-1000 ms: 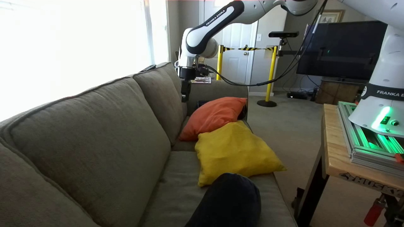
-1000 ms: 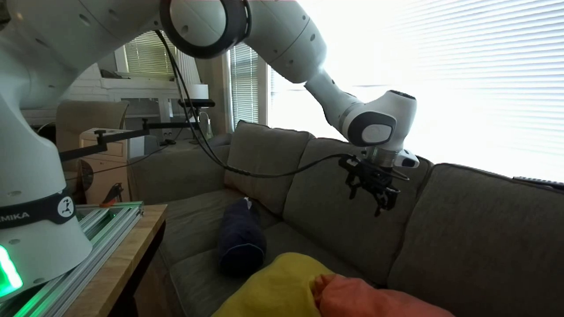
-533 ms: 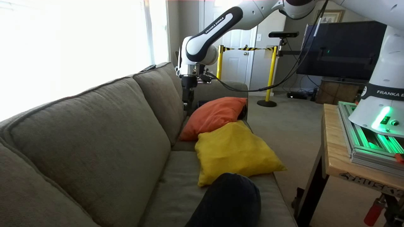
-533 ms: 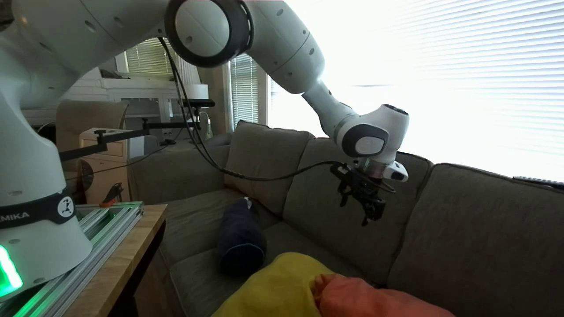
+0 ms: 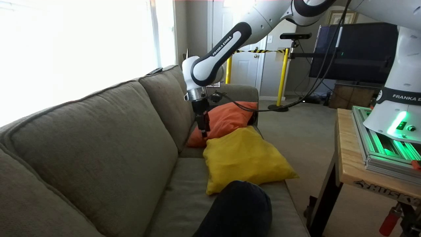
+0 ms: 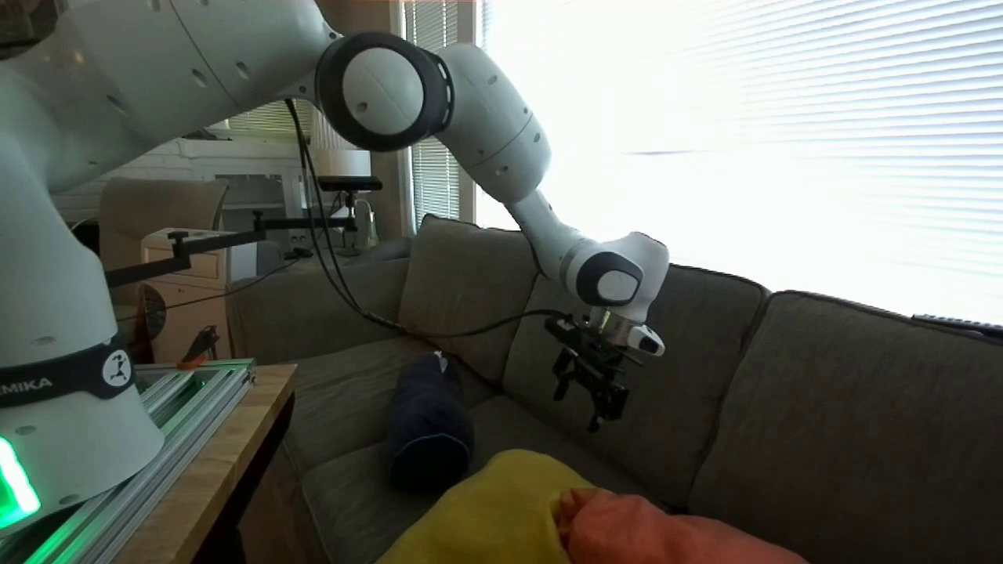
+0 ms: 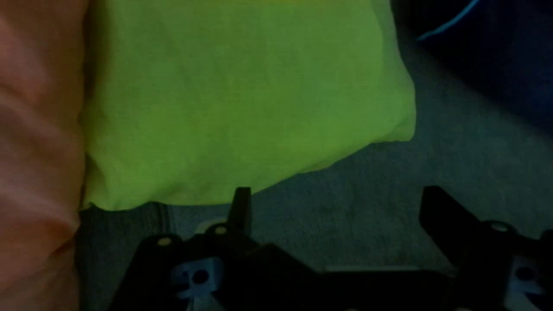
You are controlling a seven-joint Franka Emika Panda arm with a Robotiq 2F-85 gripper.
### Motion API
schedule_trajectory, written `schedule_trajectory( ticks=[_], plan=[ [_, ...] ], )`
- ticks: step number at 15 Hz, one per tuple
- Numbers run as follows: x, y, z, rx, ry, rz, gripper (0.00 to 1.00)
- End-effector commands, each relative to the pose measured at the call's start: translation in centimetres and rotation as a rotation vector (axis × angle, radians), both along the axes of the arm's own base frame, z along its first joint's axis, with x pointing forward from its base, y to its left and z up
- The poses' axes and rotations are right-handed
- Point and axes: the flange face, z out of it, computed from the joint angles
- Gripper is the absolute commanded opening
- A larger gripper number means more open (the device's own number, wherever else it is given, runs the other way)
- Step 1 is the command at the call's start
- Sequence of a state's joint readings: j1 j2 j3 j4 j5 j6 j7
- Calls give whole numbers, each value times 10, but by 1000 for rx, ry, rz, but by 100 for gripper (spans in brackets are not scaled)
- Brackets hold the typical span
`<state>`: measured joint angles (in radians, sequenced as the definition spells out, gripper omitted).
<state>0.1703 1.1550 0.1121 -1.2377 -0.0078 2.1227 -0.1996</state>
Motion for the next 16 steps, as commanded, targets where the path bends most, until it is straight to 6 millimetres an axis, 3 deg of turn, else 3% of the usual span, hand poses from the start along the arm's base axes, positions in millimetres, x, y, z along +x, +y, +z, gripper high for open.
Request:
schedule_trajectory(
  ticks=[1,6,16],
  plan=[
    [0,-2,-20,-128,-64,53,100],
    [-1,-11,-53,-109,-188,-11,100],
    [-39,-25,-98,-128,-62,-18,100]
  ],
)
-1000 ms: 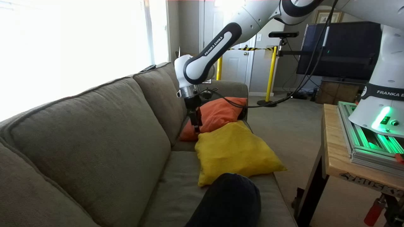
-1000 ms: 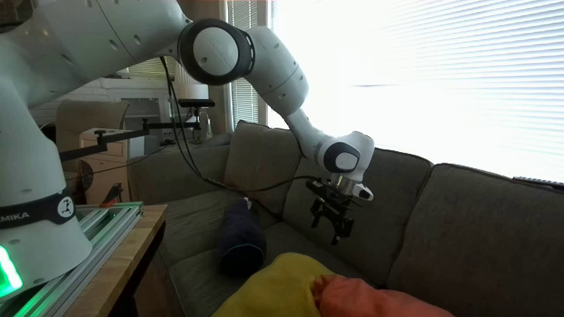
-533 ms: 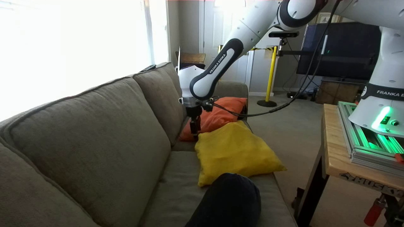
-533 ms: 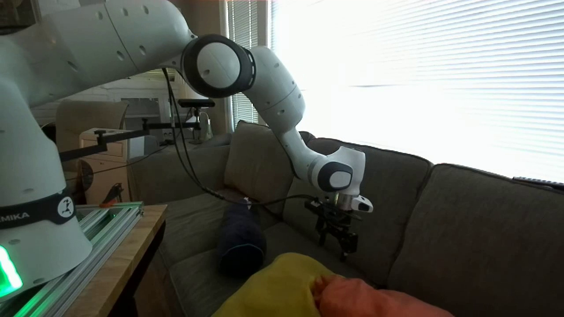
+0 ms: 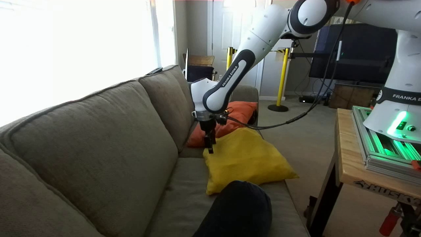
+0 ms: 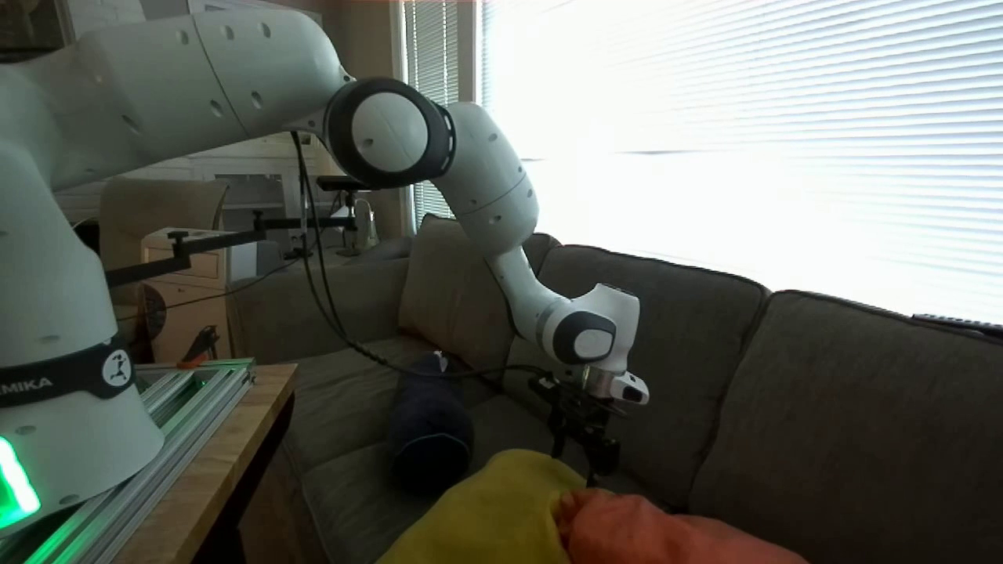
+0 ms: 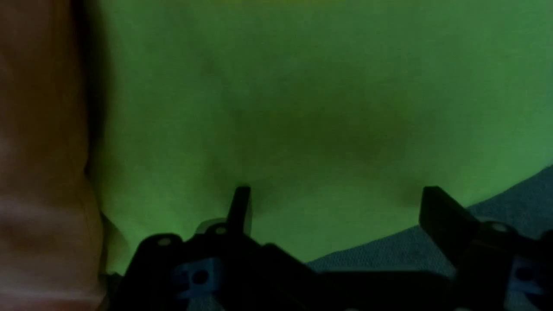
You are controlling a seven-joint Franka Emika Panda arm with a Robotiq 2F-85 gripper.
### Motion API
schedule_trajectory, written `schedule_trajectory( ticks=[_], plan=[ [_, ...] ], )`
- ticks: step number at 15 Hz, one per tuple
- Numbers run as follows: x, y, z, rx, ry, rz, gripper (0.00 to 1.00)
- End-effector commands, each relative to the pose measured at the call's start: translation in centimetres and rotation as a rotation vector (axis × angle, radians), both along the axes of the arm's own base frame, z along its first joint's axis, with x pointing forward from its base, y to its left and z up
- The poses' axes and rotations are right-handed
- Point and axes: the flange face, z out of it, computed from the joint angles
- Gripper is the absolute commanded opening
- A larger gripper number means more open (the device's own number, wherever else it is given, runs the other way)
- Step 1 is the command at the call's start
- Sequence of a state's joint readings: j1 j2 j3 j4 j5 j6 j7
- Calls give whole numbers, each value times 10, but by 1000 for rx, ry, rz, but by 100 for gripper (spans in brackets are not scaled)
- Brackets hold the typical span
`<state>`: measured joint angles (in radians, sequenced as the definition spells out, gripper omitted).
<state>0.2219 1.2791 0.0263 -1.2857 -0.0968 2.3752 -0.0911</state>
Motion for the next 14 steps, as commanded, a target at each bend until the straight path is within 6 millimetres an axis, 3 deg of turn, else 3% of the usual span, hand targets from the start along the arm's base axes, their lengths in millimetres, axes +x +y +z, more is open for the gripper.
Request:
schedule_trajectory(
  ticks=[1,3,4,5,14],
  plan=[
    [-15,-8,-12,2,62,1,100],
    [-21,-11,-16,4,85,11,100],
    [-23,-12,-18,5,90,18,90],
    [-25,-13,-20,7,93,23,72],
    [-25,-18,-22,27,96,11,8]
  ],
)
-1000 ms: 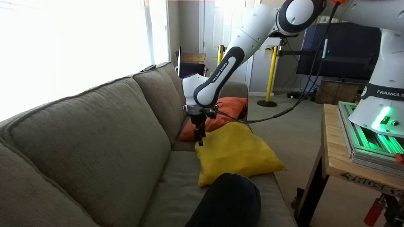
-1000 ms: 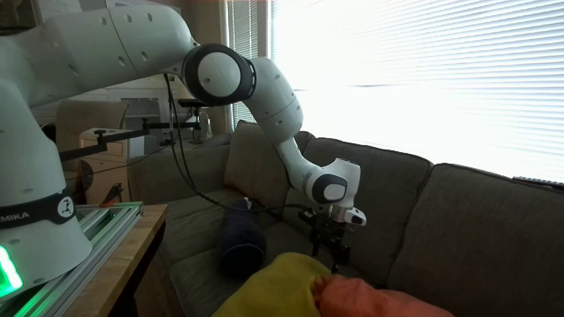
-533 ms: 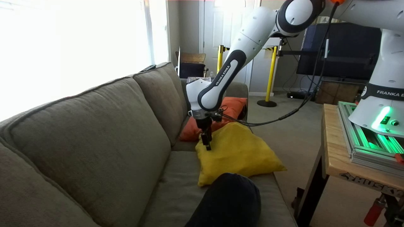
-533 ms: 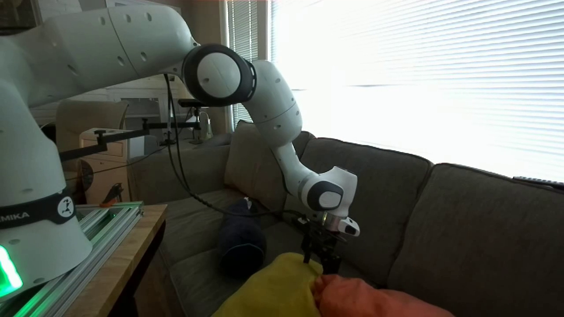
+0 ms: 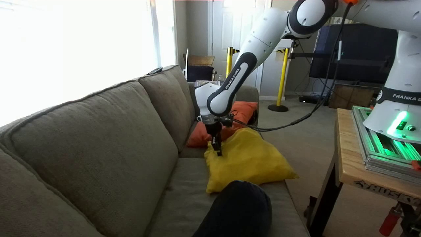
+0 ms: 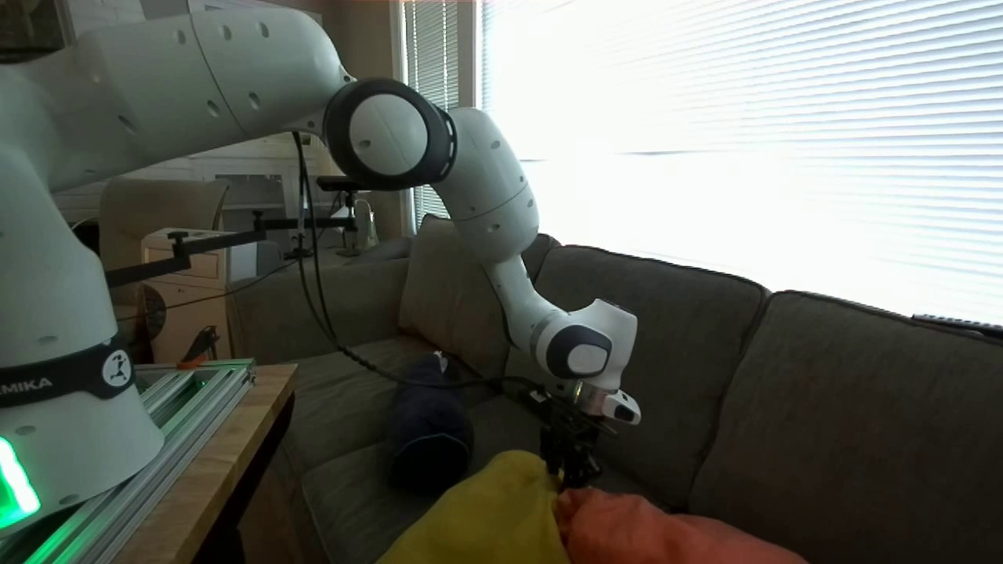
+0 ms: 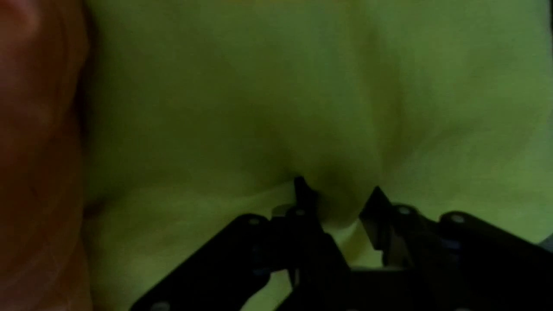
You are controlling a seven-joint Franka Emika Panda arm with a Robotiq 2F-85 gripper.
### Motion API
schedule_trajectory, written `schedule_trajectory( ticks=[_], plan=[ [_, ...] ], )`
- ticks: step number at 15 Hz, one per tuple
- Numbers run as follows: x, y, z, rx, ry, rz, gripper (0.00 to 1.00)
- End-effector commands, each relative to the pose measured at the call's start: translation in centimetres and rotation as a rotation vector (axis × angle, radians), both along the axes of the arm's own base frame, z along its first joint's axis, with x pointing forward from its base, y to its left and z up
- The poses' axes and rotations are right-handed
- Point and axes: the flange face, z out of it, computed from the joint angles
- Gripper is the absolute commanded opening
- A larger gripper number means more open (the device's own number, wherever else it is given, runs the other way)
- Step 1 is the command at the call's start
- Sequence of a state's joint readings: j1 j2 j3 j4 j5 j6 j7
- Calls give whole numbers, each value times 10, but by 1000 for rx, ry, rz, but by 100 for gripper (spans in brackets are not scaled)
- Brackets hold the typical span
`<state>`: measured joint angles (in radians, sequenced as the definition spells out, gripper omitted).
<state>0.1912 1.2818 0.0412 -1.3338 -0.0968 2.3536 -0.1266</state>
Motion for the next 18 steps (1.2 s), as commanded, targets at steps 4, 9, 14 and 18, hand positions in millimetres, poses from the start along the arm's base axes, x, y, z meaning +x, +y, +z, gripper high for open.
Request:
schedule_trajectory(
  ticks=[4,9,14,18],
  plan=[
    [-2,-6,-1,52,23,-31,0],
    [27,-2,75,158,-109,-132,1],
    [55,4,181,192,-427,-122,1],
    [51,23,253,255,-656,-128,1]
  ],
)
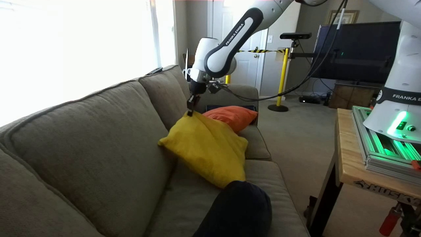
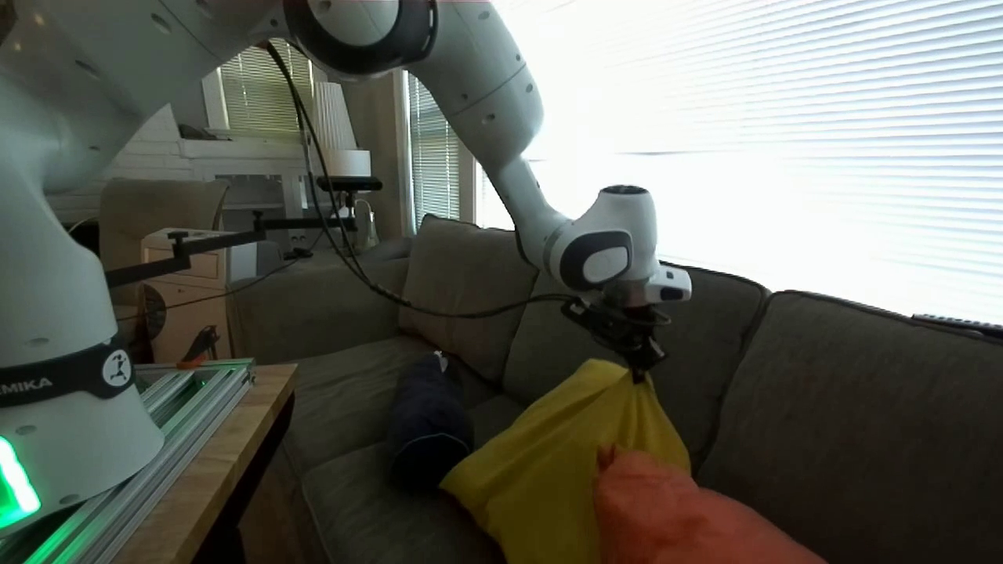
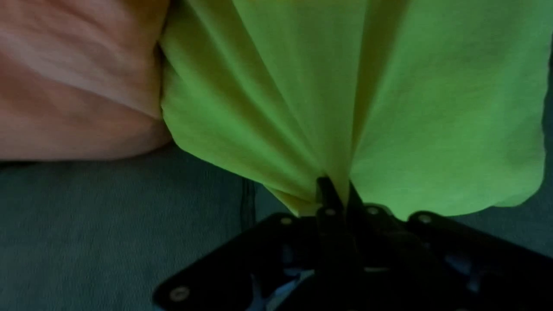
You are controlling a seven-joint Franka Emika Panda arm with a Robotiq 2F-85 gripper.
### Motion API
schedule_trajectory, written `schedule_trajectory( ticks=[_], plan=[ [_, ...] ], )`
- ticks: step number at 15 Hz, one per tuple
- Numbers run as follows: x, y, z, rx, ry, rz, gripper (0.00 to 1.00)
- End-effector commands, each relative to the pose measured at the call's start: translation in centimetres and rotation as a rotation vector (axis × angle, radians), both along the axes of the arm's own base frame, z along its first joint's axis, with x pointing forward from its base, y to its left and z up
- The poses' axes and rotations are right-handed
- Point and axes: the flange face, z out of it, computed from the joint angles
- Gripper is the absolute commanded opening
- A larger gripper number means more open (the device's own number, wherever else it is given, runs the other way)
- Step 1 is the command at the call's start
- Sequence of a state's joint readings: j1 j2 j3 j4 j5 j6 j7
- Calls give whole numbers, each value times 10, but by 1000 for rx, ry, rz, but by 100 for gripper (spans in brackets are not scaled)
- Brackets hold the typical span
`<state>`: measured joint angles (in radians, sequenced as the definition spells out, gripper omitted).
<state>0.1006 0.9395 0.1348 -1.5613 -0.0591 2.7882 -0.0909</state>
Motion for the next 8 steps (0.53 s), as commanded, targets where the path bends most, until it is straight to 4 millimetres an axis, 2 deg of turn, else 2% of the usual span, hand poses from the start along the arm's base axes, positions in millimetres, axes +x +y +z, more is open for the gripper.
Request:
schedule_trajectory(
  ticks=[1,5,7,8],
  plan=[
    [-19,18,79,41,-197,-28,1],
    [-12,28,137,45,-390,-18,1],
    [-9,38,149,29,-432,22,1],
    [-7,44,148,27,-427,59,1]
  ],
)
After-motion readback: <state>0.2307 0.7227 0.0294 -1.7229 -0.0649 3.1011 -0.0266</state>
